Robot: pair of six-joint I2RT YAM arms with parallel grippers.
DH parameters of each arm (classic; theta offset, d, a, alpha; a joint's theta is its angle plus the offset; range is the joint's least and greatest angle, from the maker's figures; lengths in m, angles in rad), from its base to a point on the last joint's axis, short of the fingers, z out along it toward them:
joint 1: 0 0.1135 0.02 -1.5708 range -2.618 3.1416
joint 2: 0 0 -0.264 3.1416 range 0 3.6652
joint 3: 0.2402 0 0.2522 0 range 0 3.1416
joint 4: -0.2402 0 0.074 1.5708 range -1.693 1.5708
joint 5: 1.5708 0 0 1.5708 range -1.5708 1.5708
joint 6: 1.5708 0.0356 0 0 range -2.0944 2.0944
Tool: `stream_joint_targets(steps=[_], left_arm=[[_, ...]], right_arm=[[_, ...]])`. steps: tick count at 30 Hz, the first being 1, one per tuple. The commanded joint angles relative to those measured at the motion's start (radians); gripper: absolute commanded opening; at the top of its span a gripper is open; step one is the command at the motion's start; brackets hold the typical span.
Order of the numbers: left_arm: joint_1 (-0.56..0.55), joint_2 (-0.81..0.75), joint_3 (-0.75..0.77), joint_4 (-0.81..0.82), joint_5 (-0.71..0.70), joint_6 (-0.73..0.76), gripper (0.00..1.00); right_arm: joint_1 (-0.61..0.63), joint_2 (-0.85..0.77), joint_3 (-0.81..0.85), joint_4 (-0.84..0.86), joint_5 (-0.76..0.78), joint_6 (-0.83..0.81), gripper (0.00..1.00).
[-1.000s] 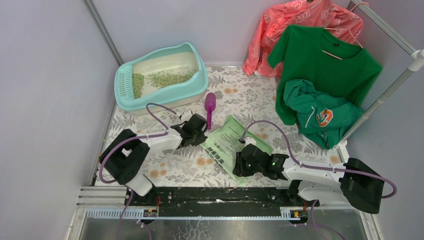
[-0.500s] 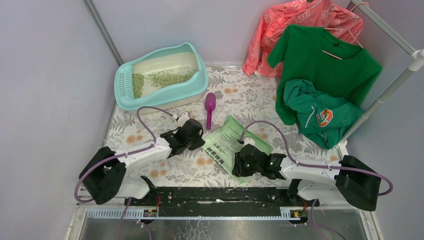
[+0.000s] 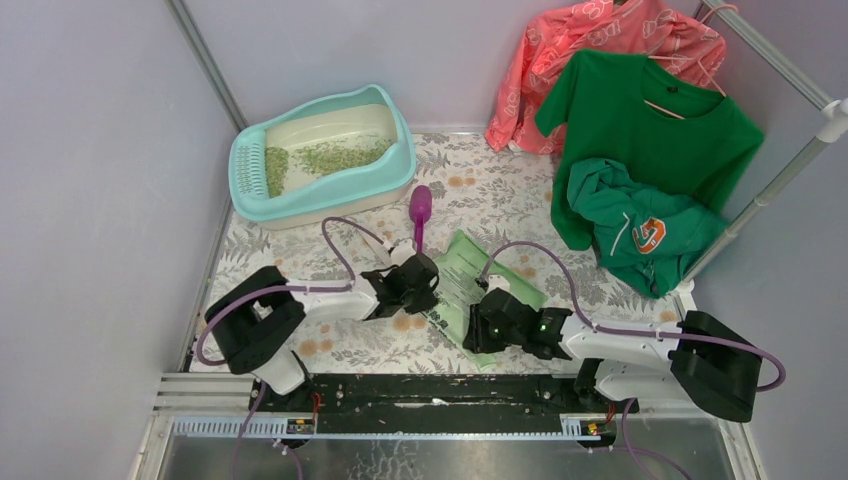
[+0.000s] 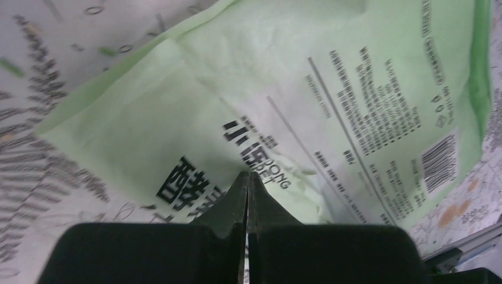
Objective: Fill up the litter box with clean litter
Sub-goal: Close the cat litter bag at the center of the board.
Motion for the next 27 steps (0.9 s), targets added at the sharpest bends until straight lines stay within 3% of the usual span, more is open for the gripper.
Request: stream_joint_targets(steps=[1,18,27], left_arm=[[0.015,0.085,0.0,0.0,-0.003,0.011,0.0],[0.281,-0.084,-0.068,-0.087,0.037,0.12,0.0],[0.363,-0.223,0.047,-0.259,-0.037,0.186,0.0]], right_arm=[[0.004,-0.001,-0.048,-0.103,0.052,-0.007,0.36],[0.004,-0.023,-0.057,-0.097,0.051,-0.008,0.36],[0.004,0.0,-0.051,-0.095,0.04,-0.014,0.36]])
